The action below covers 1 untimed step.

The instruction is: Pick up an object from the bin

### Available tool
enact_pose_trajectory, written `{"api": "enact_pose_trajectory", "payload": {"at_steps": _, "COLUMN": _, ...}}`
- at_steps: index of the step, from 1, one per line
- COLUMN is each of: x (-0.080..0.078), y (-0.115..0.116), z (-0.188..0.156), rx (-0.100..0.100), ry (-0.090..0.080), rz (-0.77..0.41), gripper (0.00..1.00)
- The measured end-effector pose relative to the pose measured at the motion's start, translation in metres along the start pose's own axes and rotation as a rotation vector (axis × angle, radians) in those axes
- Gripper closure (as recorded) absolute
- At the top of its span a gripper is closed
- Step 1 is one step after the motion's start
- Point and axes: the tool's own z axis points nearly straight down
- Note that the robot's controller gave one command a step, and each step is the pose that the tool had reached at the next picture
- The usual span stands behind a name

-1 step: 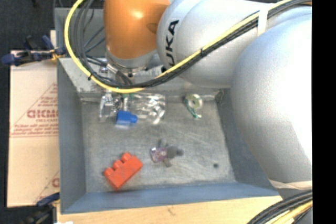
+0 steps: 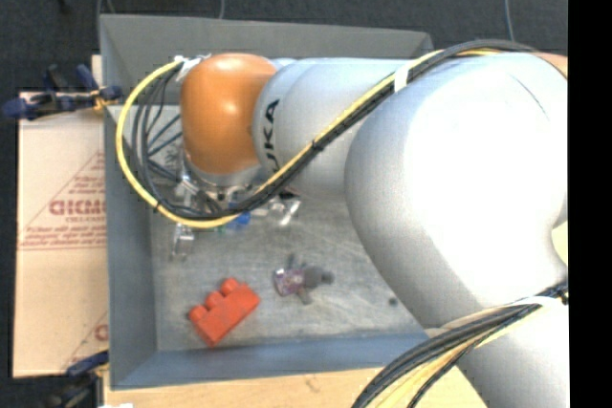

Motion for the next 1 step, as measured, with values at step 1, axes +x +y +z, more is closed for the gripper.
{"api": "enact_pose_trajectory", "payload": {"at_steps": 1, "x": 0.0647, "y": -0.0281, "z": -0.0154, "rx": 0.004, "ry": 0.004, "rz": -0.171, "gripper": 0.00}}
